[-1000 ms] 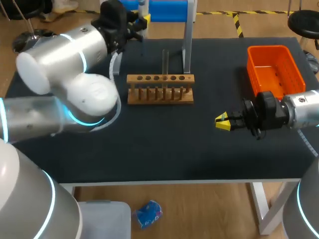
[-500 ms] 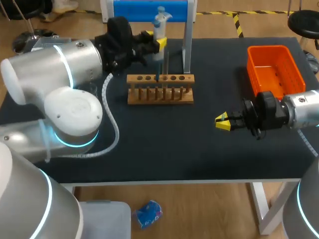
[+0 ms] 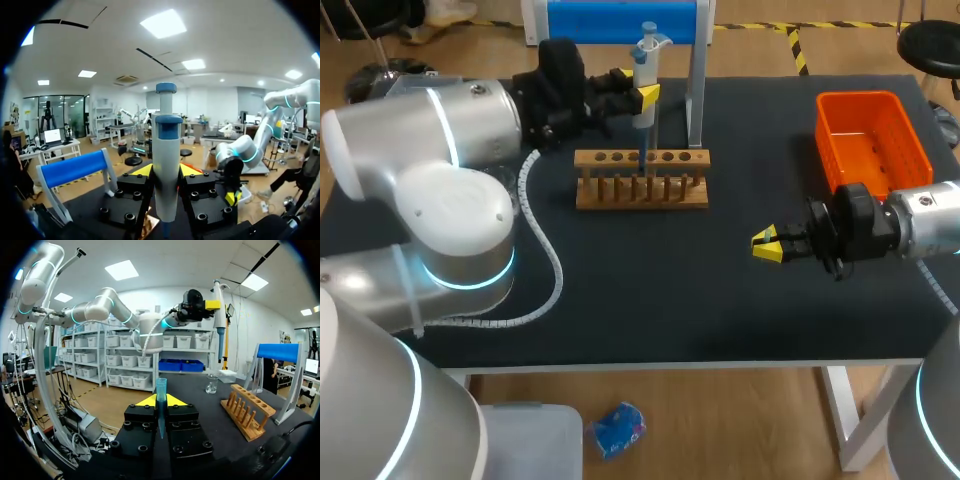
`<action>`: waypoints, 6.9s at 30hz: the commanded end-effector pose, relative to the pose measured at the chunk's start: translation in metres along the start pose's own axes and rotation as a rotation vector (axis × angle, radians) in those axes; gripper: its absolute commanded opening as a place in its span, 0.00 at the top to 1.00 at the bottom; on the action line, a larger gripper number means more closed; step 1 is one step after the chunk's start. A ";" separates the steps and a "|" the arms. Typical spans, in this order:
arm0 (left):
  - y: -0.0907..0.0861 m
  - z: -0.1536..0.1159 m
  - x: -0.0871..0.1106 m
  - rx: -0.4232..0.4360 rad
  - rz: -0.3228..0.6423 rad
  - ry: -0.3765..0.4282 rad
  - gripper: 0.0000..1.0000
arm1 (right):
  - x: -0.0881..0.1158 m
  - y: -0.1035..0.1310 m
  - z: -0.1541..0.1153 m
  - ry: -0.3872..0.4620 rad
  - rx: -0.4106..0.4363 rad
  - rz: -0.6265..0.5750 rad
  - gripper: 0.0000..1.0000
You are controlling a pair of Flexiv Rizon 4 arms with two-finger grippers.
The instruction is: Invert the test tube, pick up the pipette, mount the tip to pipette, aspirate from beaker and dispense into the tube, eject the tip, return the pipette, and cap with the stopper.
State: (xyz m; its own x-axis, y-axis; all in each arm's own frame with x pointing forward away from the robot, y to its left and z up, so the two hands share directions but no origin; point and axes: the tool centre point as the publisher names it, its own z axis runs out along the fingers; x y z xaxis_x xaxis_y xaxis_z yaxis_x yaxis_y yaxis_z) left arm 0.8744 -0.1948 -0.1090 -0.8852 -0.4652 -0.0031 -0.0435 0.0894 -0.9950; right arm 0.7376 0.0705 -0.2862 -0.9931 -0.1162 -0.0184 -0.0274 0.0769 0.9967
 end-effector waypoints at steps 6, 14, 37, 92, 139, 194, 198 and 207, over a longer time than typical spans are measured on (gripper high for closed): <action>0.001 0.007 0.010 0.045 0.017 0.169 1.00 | 0.001 0.000 0.000 0.000 0.002 0.000 1.00; -0.003 0.028 0.045 -0.005 0.020 0.184 1.00 | 0.001 0.000 0.000 0.000 0.002 0.000 1.00; -0.040 0.036 0.104 0.002 0.043 0.226 1.00 | 0.001 0.000 0.000 0.000 0.002 0.000 1.00; -0.039 0.035 0.106 0.002 0.043 0.225 1.00 | -0.076 0.027 0.081 0.067 -0.053 -0.078 1.00; -0.039 0.035 0.106 0.002 0.043 0.225 1.00 | -0.064 0.034 0.078 0.069 -0.060 -0.100 1.00; -0.039 0.035 0.106 0.002 0.043 0.225 1.00 | -0.074 0.039 0.083 0.089 -0.055 -0.098 1.00; -0.039 0.035 0.106 0.002 0.043 0.225 1.00 | -0.073 0.038 0.083 0.088 -0.053 -0.097 1.00; -0.039 0.035 0.106 0.002 0.043 0.225 1.00 | -0.070 0.035 0.080 0.082 -0.052 -0.097 1.00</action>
State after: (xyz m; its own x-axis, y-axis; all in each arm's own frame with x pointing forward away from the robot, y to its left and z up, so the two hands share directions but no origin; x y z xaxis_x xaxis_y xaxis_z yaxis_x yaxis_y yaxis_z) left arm 0.7973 -0.2777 -0.0733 -0.9669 -0.2541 -0.0233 -0.0037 0.1051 -0.9945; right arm 0.7991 0.1628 -0.2567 -0.9728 -0.2040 -0.1098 -0.1139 0.0086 0.9935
